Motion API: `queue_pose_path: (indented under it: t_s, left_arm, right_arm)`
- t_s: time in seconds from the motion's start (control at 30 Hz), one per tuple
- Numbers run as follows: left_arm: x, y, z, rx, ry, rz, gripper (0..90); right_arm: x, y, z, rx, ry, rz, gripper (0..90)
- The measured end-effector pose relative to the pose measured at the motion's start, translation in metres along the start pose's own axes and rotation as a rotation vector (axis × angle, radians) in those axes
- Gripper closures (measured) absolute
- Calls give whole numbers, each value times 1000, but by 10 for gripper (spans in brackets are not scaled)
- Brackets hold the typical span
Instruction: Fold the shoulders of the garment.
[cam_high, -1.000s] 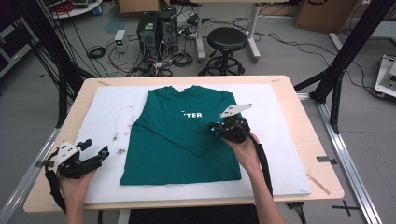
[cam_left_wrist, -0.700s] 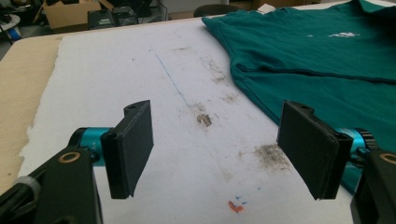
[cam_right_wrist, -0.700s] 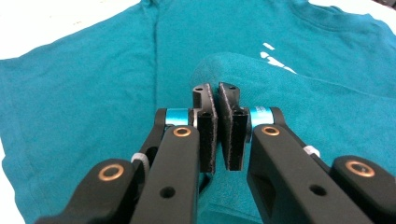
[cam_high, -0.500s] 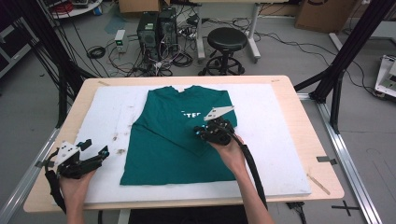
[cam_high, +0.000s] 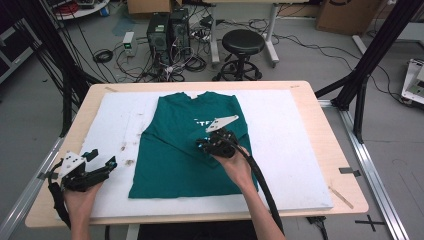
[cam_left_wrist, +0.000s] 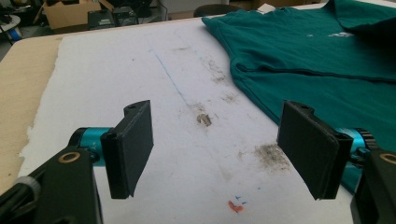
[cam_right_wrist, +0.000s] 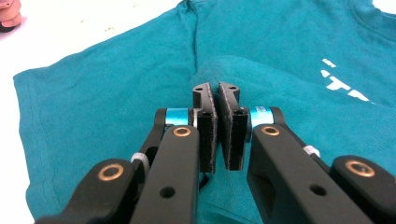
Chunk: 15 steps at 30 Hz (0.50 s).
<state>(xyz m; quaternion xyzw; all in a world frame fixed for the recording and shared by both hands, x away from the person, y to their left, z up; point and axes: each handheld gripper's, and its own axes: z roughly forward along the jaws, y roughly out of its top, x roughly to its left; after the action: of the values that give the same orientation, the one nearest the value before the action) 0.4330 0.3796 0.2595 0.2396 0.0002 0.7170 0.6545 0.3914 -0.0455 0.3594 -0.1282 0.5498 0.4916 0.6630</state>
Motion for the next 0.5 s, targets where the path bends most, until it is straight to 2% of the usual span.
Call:
queue_pose_path:
  t_s: [0.27,0.5]
  left_arm:
    - [0,0,0,-1,0,1,270]
    - [0,0,0,-1,1,1,269]
  right_arm:
    - [9,5,13,-15,37,-4,870]
    - [12,4,25,-1,59,-4,869]
